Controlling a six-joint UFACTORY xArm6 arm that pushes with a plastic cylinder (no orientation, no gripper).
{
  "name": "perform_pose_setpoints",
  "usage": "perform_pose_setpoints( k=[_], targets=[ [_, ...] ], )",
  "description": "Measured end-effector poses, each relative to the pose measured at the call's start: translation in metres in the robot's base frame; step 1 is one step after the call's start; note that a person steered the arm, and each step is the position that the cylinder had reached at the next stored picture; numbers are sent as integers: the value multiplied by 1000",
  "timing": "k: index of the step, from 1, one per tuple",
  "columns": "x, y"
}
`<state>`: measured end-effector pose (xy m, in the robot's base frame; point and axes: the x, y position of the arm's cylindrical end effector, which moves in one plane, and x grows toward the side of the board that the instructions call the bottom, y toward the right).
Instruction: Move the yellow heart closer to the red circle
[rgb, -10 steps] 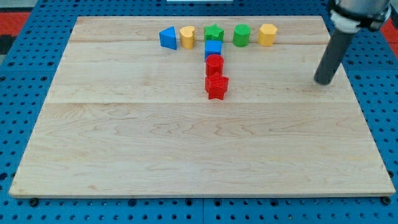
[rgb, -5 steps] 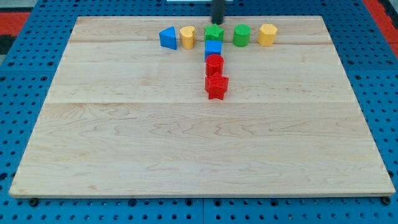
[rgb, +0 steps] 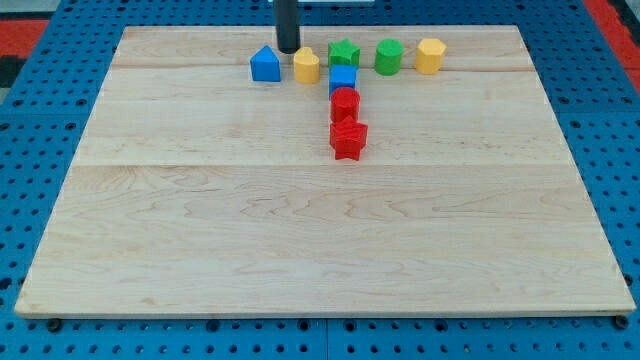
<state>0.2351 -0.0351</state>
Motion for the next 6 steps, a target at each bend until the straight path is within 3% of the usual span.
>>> perform_pose_setpoints(
  k=[6],
  targets=[
    [135, -7]
  ],
)
